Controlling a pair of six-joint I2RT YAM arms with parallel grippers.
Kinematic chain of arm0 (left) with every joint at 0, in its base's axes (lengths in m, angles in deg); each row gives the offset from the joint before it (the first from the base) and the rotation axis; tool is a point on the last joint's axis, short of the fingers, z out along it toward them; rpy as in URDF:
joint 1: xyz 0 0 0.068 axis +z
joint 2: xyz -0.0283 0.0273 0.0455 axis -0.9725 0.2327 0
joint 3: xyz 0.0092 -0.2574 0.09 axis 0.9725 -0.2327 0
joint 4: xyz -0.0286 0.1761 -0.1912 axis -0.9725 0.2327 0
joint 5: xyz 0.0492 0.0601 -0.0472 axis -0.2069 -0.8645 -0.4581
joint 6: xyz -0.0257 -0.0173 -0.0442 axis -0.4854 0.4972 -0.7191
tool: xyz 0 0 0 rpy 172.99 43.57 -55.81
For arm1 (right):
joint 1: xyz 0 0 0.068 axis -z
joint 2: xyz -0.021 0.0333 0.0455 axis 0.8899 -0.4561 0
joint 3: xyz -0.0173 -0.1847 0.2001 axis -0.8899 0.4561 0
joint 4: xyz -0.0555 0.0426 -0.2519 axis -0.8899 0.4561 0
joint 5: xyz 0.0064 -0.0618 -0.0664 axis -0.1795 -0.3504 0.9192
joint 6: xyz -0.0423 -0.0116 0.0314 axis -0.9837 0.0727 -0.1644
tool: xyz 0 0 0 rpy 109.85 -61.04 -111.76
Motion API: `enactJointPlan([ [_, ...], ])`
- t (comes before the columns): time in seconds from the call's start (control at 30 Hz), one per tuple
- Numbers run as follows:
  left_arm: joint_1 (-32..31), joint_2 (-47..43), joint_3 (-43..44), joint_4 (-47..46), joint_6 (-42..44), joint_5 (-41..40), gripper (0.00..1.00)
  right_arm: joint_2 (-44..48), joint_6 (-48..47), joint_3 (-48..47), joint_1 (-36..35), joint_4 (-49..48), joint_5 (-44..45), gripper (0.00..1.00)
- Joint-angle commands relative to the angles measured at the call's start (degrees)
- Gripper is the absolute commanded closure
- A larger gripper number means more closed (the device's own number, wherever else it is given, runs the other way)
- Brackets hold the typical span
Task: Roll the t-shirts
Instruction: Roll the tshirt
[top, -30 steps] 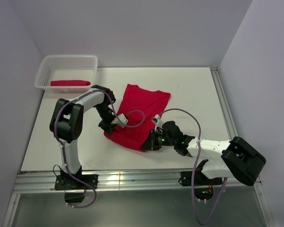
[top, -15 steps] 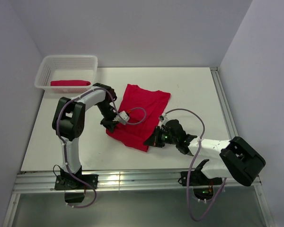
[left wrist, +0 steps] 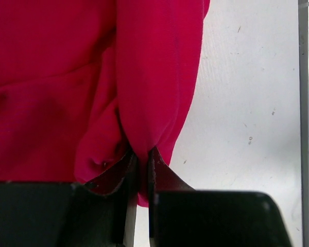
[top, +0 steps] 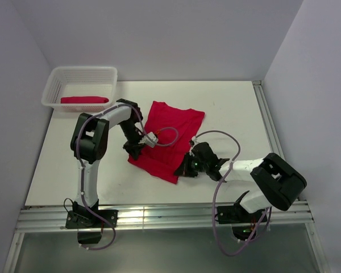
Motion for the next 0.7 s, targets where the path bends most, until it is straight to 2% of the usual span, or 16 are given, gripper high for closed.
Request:
enactJointPlan([
  [0.0,0.2,3.1,2.2,-0.9,-0.5,-5.4,0.99,-2.0,-2.7,-2.1,-0.4,4.9,4.6,1.00],
  [0.2,0.2,3.8,4.0,-1.0,-2.8,-5.3,0.91,-2.7,-4.1,-4.0,-1.3,8.2,7.6,1.00],
  [0.3,0.2,3.1,4.9,-1.0,-4.3,-5.0,0.82,-1.8,-4.3,-4.1,-1.4,9.0,8.6,1.00],
  [0.53,0.4,-1.1,6.4,-1.0,-7.1,-2.2,0.56,1.1,-4.3,-2.9,-2.7,7.8,9.8,1.00],
  [0.67,1.0,-2.9,6.9,-3.2,-10.6,-0.1,0.48,0.5,-3.8,-2.9,-3.6,7.1,10.2,1.00],
])
